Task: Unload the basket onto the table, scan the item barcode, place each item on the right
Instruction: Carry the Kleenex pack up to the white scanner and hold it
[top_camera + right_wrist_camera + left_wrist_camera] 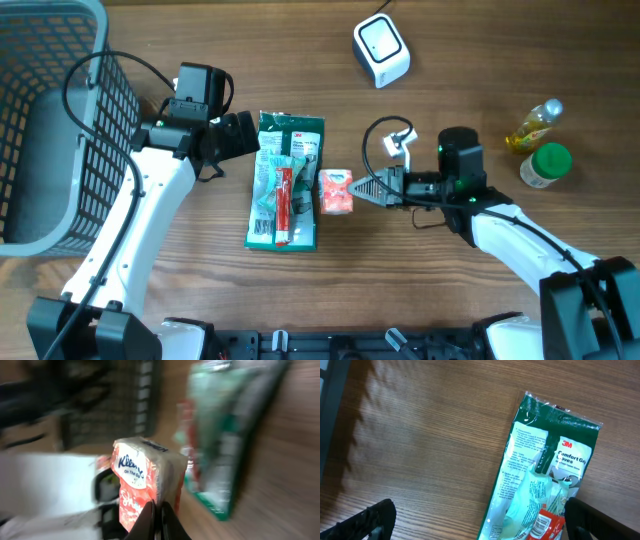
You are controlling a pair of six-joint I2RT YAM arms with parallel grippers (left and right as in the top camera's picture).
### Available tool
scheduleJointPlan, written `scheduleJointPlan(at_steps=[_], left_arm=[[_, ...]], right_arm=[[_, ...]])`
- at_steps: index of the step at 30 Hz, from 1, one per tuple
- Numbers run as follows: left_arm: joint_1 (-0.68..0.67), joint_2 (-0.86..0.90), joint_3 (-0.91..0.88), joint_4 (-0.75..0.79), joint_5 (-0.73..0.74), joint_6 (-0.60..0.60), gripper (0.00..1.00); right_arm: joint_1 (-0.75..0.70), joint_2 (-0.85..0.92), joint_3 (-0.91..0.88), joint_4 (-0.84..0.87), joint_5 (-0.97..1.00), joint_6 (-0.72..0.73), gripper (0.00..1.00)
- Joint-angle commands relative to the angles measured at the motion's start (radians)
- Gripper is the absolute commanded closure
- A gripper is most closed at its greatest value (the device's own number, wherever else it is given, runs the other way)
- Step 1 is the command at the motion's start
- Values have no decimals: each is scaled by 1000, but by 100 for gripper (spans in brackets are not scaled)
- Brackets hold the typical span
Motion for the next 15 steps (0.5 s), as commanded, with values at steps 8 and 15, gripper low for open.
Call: scheduleJointPlan(at_steps=[8, 15], left_arm=[[5, -8, 16, -1, -9, 12, 0], [5, -8, 16, -1, -9, 12, 0]], right_arm=[[-2, 6, 8, -84, 256, -92, 95], [-2, -2, 201, -458, 399, -217, 95]])
